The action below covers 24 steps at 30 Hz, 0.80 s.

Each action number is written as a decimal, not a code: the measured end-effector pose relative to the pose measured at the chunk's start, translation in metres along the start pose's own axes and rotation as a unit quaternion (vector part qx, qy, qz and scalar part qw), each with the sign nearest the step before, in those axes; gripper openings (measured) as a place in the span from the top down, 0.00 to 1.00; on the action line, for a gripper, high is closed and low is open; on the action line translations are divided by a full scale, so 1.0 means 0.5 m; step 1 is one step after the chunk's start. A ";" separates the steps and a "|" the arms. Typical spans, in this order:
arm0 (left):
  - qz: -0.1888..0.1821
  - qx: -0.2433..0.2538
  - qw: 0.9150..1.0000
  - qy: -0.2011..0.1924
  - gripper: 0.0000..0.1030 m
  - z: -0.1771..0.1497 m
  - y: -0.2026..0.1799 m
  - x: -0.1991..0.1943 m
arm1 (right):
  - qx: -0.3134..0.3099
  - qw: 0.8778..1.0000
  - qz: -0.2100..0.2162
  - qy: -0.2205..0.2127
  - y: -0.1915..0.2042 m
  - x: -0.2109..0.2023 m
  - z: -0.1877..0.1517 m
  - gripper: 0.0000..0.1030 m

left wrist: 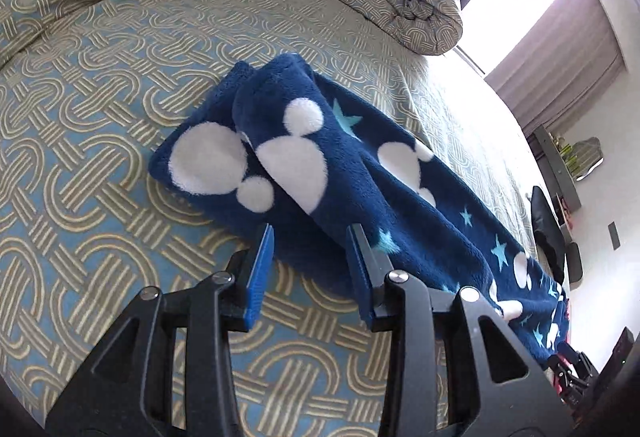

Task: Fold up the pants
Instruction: 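Grasp the leg hem of the pants with the left gripper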

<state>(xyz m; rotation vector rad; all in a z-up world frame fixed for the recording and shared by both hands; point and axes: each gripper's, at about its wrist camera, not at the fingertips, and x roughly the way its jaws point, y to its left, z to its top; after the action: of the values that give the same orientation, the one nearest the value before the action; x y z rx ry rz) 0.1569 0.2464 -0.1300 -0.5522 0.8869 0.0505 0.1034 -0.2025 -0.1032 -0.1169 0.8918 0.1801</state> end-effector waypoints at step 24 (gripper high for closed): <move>0.041 0.083 0.987 -0.131 0.89 0.136 -0.092 -0.081 | 0.082 0.994 0.014 0.073 -0.021 0.105 0.000 0.35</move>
<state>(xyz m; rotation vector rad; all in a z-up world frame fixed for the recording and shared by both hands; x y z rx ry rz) 0.1921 0.2464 -0.0455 -0.3428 0.6498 0.1200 0.1376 -0.2070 -0.1442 0.0352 1.0515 0.1256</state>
